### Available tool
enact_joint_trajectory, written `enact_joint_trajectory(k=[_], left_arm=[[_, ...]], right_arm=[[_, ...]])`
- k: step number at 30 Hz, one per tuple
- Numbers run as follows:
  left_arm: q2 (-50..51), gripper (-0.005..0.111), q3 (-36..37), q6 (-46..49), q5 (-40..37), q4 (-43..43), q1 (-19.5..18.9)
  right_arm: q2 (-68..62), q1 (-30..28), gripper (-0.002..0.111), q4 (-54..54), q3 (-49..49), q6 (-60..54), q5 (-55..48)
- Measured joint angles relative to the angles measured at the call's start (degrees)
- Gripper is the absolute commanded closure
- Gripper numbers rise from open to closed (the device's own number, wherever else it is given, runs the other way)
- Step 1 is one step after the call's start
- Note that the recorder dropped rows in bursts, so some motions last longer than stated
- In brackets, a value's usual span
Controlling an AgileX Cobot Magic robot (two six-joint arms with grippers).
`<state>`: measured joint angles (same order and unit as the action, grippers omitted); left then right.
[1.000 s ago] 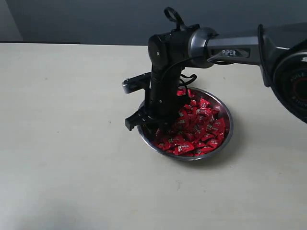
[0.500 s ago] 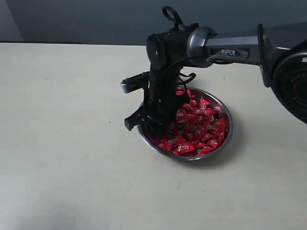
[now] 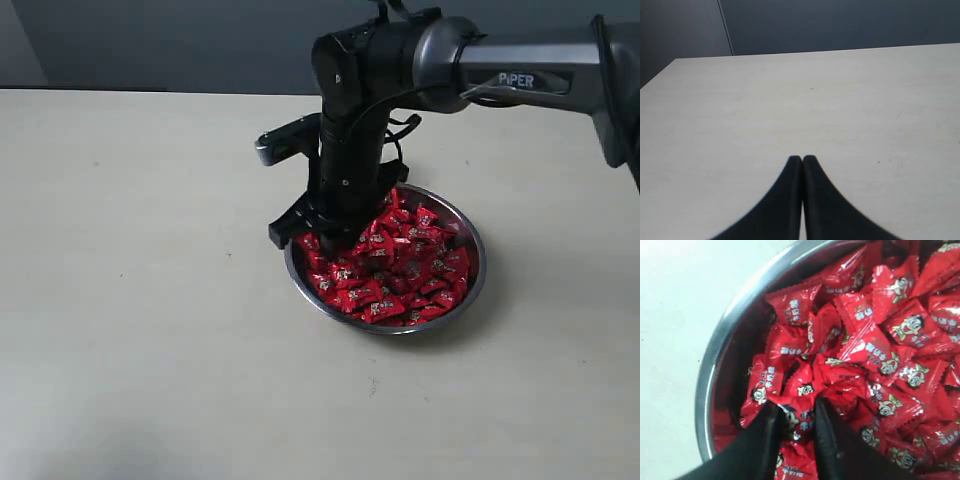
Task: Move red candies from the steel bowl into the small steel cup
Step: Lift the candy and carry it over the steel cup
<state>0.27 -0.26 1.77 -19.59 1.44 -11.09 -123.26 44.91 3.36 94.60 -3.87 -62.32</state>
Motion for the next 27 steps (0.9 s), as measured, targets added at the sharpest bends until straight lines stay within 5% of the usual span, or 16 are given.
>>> enact_joint_trajectory(k=[13, 27], left_arm=[[0.0, 0.106, 0.0, 0.0, 0.0, 0.0, 0.0], [0.0, 0.106, 0.0, 0.0, 0.0, 0.0, 0.0]], right_arm=[[3.8, -0.6, 0.109, -15.6, -0.1, 9.5, 4.4], [5.0, -5.9, 0.109, -14.1, 1.0, 12.4, 15.4]])
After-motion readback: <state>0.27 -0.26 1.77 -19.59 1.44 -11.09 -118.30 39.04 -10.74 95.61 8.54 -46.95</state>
